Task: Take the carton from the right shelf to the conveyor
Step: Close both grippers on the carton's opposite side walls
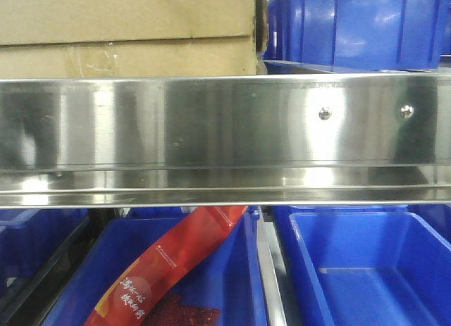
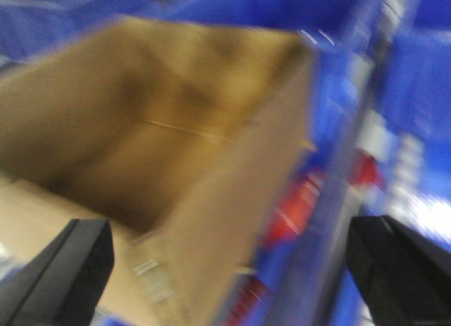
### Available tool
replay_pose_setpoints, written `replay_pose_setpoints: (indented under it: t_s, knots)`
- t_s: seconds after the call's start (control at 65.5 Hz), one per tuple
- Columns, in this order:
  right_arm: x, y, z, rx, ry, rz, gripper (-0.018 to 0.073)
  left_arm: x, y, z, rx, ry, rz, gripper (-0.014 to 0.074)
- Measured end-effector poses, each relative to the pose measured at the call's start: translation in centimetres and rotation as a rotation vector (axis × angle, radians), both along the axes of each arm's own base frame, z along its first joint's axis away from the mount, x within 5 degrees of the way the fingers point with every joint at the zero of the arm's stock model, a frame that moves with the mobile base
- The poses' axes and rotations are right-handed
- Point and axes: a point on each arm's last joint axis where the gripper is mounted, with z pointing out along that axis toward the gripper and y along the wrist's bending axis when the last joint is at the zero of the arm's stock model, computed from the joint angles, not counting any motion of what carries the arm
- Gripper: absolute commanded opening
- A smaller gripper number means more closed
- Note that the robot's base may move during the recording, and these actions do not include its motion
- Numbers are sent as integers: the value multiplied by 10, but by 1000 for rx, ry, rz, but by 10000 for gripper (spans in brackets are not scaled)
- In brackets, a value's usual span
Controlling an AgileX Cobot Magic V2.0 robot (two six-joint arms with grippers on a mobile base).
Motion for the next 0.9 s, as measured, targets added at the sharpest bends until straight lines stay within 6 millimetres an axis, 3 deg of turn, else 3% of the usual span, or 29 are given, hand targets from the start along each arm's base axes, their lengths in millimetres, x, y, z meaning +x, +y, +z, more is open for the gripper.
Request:
replay_pose_setpoints:
  t_s: [0.107,0.351,0.596,0.901]
  knots:
    - [18,9,8,-77,51,-67,559,25,5,5,37,84,64,435]
    - [52,56,13,-72,58,-44,559,75,24,5,53,95,170,435]
    - [94,84,-19,-114,96,-69,559,104,30,-20,75,169,201,435]
    - [120,90,-48,-157,151,-112,559,137,33,-56,94,264,215,435]
